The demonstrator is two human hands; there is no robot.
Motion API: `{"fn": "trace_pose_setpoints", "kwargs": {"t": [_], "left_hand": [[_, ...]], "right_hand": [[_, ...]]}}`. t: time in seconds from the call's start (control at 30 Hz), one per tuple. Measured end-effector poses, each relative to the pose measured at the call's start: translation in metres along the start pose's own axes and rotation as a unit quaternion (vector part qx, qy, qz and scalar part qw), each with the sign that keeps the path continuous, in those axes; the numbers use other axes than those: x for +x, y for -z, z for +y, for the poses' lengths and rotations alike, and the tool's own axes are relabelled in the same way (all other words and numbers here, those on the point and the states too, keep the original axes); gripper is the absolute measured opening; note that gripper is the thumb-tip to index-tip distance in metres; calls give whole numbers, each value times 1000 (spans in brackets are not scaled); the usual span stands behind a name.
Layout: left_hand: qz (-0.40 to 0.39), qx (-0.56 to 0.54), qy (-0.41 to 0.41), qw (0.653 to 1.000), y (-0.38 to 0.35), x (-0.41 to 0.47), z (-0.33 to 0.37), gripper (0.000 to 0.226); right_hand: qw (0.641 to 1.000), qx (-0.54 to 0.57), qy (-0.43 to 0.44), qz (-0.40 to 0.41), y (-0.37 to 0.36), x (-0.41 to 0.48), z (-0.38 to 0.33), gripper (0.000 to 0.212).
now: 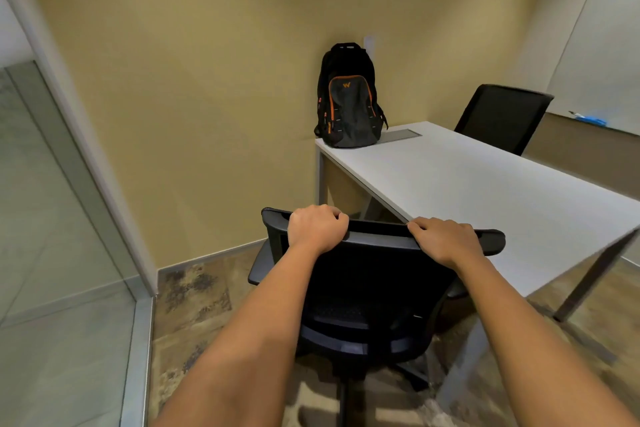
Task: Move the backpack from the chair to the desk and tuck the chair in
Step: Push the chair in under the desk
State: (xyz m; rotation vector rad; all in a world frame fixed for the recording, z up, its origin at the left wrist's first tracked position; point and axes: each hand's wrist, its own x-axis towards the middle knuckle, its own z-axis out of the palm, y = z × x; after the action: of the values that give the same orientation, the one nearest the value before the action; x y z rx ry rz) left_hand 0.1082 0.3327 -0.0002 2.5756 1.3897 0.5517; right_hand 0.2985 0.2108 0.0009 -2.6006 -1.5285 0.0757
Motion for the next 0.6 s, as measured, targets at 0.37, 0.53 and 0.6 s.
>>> {"fn": "trace_pose_setpoints", "kwargs": {"t": [0.37, 0.53, 0.6], "left_hand": [[0, -24, -38, 999, -21, 112, -27, 39], [-6, -37, -49, 998, -33, 163, -37, 38], [-10, -41, -55, 998, -38, 182, -42, 38]], "right_hand": [[999, -22, -25, -36, -1, 103, -16, 43], [999, -10, -41, -19, -4, 146, -22, 42], [999, -4, -51, -13, -6, 162, -24, 43]]}}
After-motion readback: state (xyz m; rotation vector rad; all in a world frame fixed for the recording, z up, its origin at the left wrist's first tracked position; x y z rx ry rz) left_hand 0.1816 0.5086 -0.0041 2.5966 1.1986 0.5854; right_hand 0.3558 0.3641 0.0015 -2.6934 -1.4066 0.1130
